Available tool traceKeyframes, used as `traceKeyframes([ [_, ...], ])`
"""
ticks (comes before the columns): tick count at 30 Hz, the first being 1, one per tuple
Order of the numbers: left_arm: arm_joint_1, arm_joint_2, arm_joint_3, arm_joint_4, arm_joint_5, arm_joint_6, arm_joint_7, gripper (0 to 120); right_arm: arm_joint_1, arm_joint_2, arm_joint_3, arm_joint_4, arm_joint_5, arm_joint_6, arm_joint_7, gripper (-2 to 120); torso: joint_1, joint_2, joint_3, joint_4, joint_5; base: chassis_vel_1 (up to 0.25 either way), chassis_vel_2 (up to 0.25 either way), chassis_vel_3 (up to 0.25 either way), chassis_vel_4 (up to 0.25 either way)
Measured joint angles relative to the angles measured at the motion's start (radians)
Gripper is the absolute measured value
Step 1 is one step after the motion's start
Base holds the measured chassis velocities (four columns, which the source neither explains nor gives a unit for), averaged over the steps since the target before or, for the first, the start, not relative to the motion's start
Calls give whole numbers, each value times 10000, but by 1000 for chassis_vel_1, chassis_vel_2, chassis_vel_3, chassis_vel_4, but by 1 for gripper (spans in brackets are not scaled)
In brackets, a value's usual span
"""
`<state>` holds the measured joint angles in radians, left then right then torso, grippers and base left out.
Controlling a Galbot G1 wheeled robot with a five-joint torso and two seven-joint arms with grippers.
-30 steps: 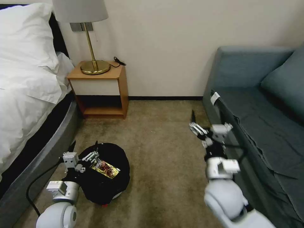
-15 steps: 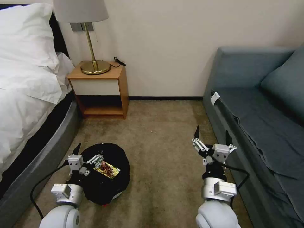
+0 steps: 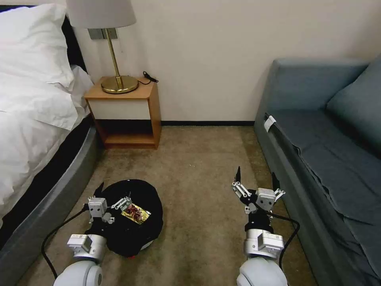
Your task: Pick up the trash bin, then pick up the garbage on the floor and place it into the trash bin.
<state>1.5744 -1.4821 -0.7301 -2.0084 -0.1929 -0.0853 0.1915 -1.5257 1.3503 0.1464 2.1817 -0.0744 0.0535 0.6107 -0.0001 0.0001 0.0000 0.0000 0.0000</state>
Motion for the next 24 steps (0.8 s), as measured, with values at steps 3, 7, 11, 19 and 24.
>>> traceKeyframes([
  [3,0,0,-1,2,0,-1,0,100,6,-4,-2,0,2,-4,2,100,0,0,0,0,0,0,0,0,0],
  [7,0,0,-4,3,0,-1,0,100,13,-9,-6,1,8,-7,5,100,0,0,0,0,0,0,0,0,0],
  [11,-1,0,-6,4,0,-1,0,100,18,-12,-9,3,12,-10,8,100,0,0,0,0,0,0,0,0,0],
  [19,-4,0,-7,4,-4,-1,0,100,25,-16,-11,3,20,-18,13,100,0,0,0,0,0,0,0,0,0],
  [24,-4,1,-7,4,-6,0,-2,100,27,-18,-12,3,24,-20,14,100,0,0,1,0,0,0,0,0,0],
])
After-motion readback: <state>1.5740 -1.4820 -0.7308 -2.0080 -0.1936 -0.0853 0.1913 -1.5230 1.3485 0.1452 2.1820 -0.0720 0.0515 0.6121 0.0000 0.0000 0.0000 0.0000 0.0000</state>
